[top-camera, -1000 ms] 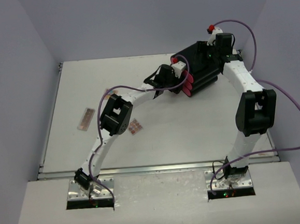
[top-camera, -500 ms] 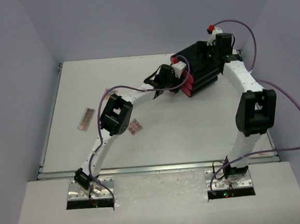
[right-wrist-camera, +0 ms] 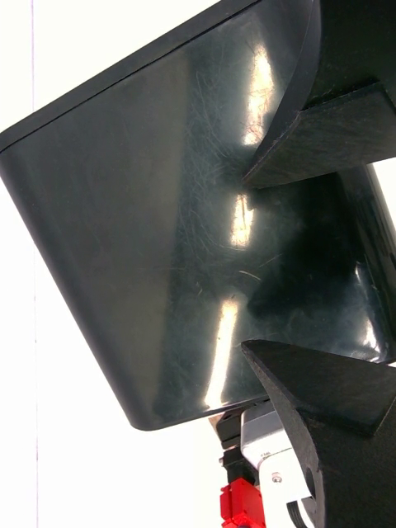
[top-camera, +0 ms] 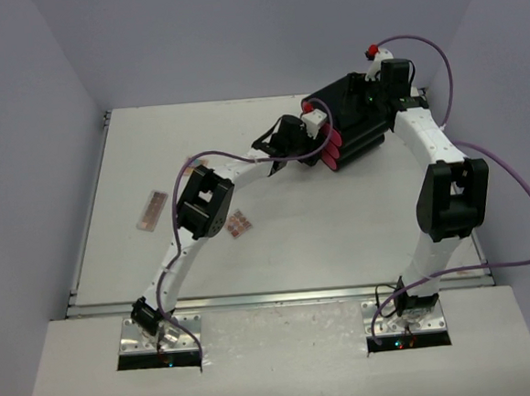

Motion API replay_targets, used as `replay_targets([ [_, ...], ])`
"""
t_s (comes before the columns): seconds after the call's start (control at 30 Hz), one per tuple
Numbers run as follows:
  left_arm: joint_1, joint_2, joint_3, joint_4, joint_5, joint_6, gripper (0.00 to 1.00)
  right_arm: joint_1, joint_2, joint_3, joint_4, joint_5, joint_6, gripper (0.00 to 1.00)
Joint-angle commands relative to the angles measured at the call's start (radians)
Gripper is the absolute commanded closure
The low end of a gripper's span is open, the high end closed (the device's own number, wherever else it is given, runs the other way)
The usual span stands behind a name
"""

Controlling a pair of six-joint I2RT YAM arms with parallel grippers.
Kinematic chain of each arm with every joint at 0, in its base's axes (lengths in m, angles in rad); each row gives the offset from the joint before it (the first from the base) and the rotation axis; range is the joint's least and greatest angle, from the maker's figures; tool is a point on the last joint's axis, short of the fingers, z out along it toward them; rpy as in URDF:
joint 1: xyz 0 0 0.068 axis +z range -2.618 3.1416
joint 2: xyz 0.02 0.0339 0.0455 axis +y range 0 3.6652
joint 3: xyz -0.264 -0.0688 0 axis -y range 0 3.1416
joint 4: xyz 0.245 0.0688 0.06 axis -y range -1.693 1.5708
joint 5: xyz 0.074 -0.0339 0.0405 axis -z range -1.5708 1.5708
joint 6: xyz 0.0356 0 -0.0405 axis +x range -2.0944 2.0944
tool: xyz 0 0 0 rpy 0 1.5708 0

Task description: Organize the makeup

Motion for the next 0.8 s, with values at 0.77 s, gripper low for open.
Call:
replay_targets([
  [0.77,0.035,-0.057,-0.144,0.292,0.054,0.047,0.49,-0.004,-0.012,-0.048,-0.163,0.016,0.009,0.23],
])
